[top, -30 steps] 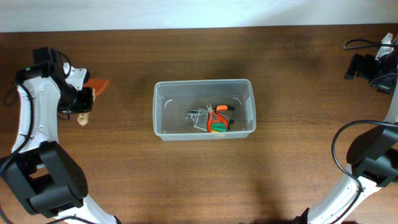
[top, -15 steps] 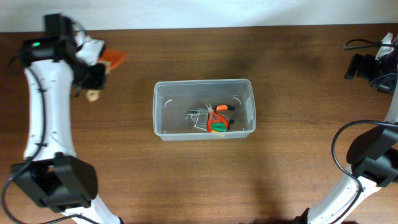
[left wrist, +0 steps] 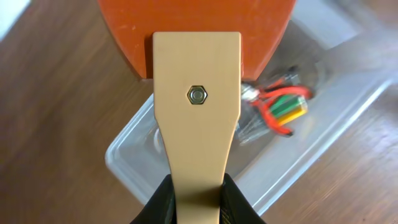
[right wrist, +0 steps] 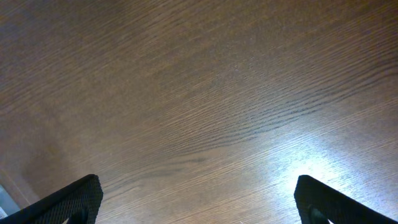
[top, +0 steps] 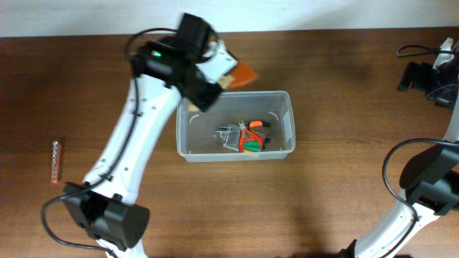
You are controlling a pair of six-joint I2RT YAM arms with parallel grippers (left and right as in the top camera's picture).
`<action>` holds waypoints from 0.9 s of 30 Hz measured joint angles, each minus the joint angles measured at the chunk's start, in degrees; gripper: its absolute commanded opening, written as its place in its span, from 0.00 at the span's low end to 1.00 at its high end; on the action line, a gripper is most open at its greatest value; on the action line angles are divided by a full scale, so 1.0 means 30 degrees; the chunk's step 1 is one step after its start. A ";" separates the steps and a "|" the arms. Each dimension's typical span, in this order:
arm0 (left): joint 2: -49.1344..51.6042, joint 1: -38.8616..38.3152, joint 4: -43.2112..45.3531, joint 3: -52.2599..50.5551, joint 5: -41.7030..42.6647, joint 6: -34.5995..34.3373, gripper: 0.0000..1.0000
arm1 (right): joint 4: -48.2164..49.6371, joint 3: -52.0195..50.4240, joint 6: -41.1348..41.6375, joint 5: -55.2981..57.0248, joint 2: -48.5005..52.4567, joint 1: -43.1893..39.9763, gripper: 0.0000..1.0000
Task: Pack container
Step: 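Carry the scraper right over the container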
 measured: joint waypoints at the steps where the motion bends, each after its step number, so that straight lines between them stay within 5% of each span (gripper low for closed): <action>1: 0.0000 -0.0299 0.0175 0.0000 0.0007 0.0066 0.02 | 0.0000 0.0000 0.0000 0.0000 0.0000 0.0000 0.99; 14: 0.0153 -0.1013 0.1319 0.0000 -0.0015 0.0364 0.02 | 0.0000 0.0000 0.0000 0.0000 0.0000 0.0000 0.99; 27: 0.3942 -0.1290 0.1639 0.0007 0.0000 0.1071 0.02 | 0.0000 0.0000 0.0007 0.0000 0.0000 0.0000 0.99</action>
